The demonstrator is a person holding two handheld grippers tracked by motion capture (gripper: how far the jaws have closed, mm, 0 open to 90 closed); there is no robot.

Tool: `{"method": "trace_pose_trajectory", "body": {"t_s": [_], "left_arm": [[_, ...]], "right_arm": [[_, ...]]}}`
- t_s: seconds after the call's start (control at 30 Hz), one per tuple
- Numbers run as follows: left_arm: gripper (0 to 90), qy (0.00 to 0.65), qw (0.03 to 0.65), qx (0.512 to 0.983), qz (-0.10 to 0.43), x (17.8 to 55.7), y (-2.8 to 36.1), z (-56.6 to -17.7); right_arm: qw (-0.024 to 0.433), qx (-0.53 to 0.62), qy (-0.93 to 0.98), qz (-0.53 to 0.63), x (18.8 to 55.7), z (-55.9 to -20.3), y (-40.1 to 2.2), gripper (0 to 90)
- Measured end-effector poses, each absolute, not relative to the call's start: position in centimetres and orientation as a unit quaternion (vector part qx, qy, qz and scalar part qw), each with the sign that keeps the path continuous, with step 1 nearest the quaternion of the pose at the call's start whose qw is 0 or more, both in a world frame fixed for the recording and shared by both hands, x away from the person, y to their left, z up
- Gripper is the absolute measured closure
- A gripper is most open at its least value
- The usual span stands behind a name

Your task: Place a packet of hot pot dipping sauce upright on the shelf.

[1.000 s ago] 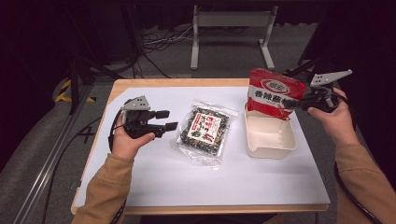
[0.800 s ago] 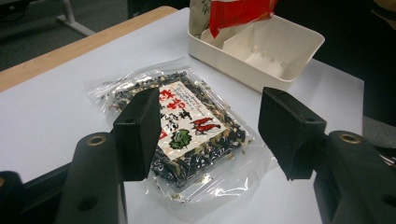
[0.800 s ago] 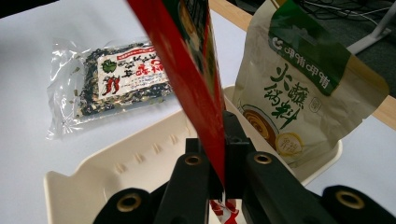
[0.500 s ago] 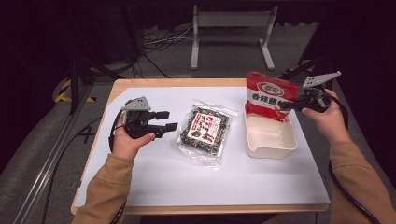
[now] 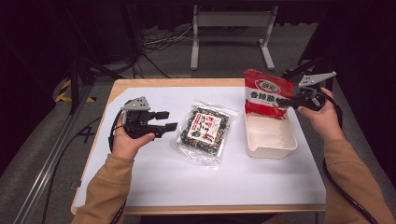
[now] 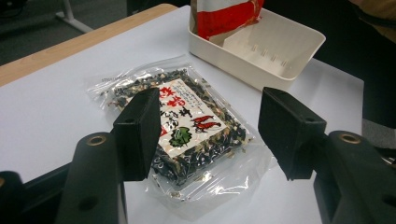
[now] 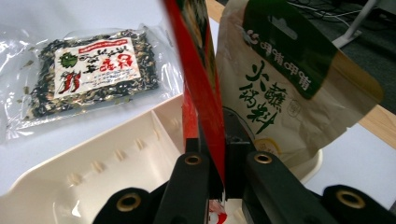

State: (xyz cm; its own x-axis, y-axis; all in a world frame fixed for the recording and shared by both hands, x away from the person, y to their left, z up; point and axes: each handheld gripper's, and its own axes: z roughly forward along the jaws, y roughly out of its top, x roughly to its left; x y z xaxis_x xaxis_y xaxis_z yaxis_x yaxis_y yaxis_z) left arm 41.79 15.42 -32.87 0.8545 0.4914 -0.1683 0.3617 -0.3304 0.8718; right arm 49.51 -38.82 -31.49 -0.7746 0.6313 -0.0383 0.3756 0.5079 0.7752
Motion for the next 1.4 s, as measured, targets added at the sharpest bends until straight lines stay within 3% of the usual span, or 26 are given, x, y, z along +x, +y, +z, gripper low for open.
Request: {"method": "trace_pose_trajectory", "body": {"t_s": [0.4, 1.4], "left_arm": [[40.1, 0.261, 0.517, 0.813, 0.058, 41.9, 15.2, -33.0], [40.5, 0.26, 0.517, 0.814, 0.057, 41.9, 15.1, -33.0]], "right_arm": [[0.197, 0.307, 0.84, 0.402, 49.4, -32.4, -38.8, 88.8], [0.19, 0.306, 0.836, 0.415, 49.3, -34.8, -37.4, 88.9]]}}
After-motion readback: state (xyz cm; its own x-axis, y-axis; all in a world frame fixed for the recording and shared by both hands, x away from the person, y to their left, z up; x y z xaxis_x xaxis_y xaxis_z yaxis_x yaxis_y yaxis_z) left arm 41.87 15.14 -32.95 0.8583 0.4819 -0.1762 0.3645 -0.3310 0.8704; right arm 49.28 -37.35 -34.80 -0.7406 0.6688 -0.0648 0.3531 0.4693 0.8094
